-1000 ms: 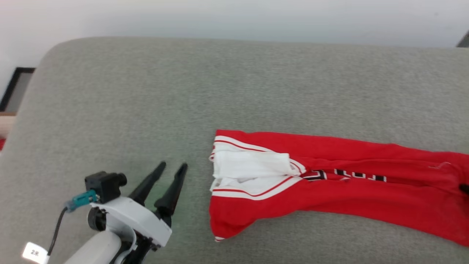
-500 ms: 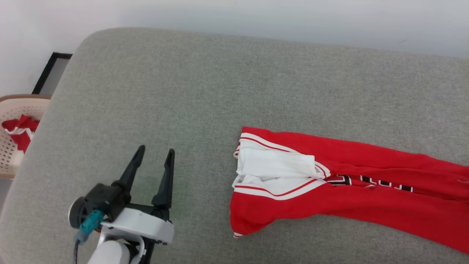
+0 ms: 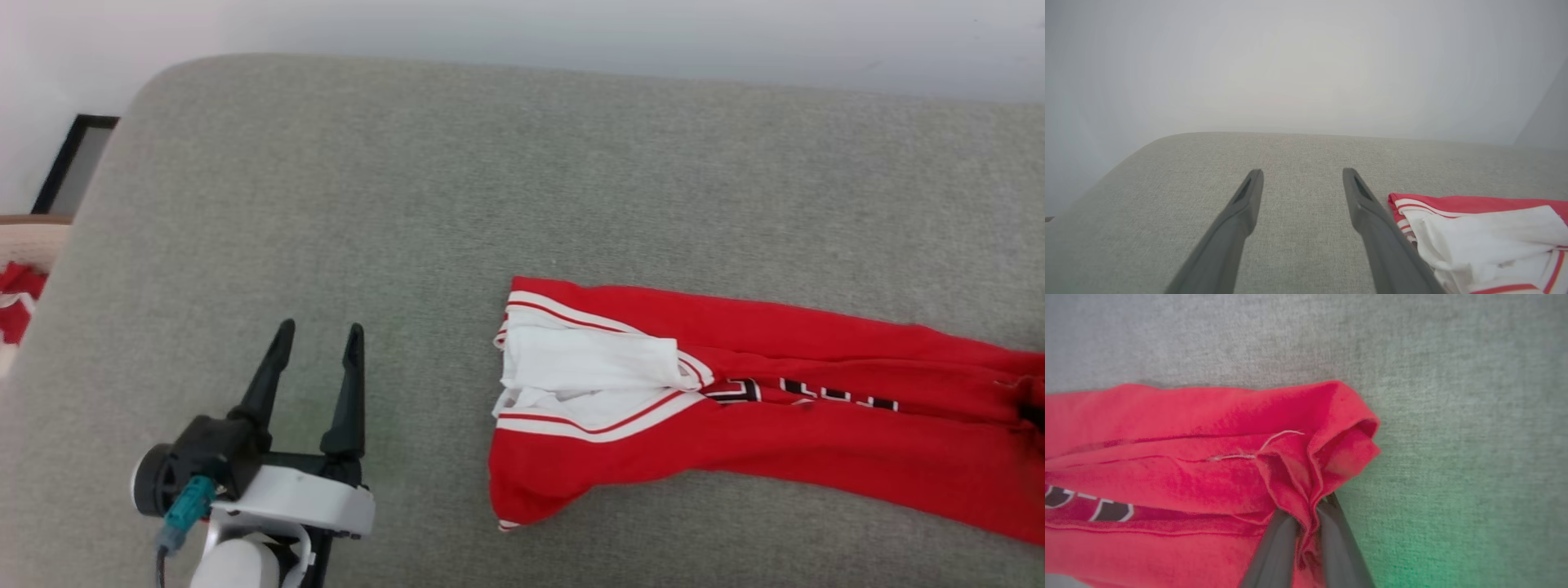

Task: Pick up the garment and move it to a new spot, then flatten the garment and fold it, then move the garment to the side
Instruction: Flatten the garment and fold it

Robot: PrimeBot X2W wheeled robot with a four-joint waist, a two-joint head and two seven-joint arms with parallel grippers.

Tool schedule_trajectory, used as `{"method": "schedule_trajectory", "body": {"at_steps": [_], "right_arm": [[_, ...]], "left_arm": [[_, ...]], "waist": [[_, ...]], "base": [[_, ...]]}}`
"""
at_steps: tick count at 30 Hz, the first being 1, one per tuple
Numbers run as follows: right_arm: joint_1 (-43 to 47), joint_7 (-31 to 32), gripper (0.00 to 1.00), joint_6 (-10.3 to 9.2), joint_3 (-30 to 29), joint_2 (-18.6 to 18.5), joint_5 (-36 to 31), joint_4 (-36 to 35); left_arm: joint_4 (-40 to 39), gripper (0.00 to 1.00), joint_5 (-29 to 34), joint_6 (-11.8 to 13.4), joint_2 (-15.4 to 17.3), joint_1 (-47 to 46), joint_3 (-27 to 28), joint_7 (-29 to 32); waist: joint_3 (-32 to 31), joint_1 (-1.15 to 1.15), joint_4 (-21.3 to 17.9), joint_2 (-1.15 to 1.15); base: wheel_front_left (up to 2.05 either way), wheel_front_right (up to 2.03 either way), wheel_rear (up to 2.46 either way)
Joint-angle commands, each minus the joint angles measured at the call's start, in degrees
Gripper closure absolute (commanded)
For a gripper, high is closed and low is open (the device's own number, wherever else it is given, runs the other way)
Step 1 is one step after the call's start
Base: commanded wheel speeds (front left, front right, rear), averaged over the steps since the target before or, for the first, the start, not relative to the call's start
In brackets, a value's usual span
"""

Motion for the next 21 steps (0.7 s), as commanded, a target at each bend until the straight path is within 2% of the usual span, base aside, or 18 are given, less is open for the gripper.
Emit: {"method": "schedule_trajectory", "body": {"at_steps": [1, 10, 17, 21], "right_arm": [[1.1, -0.2, 1.0, 0.39, 1.1, 3.6, -0.6, 1.0], [-3.3, -7.3, 1.0, 0.2, -8.0, 1.2, -3.0, 1.7], [-7.8, -13.6, 1.0, 0.2, -16.2, -4.0, -8.4, 9.2], [-9.3, -14.8, 1.0, 0.22, -17.0, -5.0, -10.2, 11.5]], "left_arm": [[-0.1, 0.0, 0.8, -0.5, -0.2, 0.6, 0.8, -0.1], [-1.3, 0.0, 2.9, -0.8, -0.8, 0.0, 4.0, -0.1], [-2.4, 0.0, 3.5, -0.9, -1.1, -0.9, 5.0, -0.1], [-2.2, 0.0, 3.5, -0.9, -1.3, -0.9, 4.9, -0.1]], "waist": [[0.4, 0.0, -1.4, 0.0], [1.5, 0.0, -6.2, 0.0], [2.2, 0.0, -8.4, 0.0], [1.9, 0.0, -8.7, 0.0]], "base": [[0.0, 0.0, 0.0], [0.0, 0.0, 0.0], [0.0, 0.0, 0.0], [0.0, 0.0, 0.0]]}}
